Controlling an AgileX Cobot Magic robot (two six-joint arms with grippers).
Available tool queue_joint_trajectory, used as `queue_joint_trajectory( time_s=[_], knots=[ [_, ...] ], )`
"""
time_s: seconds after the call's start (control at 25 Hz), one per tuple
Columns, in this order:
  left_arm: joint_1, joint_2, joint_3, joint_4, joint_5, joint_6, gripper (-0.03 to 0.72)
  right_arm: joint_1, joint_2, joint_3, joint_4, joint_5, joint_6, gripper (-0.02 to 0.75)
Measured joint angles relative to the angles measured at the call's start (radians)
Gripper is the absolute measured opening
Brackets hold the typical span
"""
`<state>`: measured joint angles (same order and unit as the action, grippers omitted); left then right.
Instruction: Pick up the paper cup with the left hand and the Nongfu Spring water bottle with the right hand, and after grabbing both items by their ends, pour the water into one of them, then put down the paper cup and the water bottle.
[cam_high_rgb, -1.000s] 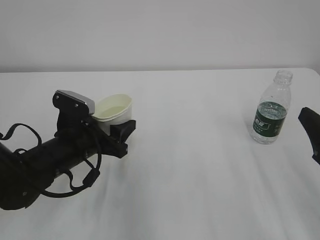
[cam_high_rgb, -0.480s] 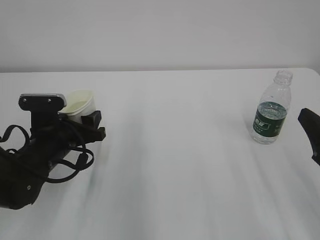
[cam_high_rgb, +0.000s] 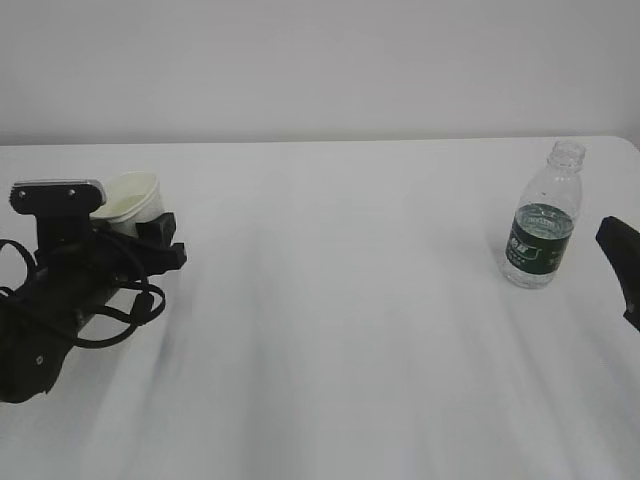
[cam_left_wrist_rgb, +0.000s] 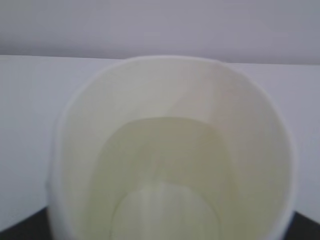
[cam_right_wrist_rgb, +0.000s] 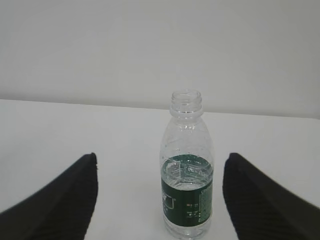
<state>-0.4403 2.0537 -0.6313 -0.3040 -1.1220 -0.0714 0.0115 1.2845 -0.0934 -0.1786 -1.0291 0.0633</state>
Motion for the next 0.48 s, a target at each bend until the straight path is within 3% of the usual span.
queue_joint_trajectory(
  time_s=[0.24,0.48],
  knots=[
    [0.064,0.049,-0.025,0.074,-0.002,0.001,0.432,0.0,0.0,0.0,0.0,0.0,0.0,0.592],
    [0.075,0.096,-0.067,0.105,-0.002,0.001,0.432,0.0,0.0,0.0,0.0,0.0,-0.034,0.592]
  ],
)
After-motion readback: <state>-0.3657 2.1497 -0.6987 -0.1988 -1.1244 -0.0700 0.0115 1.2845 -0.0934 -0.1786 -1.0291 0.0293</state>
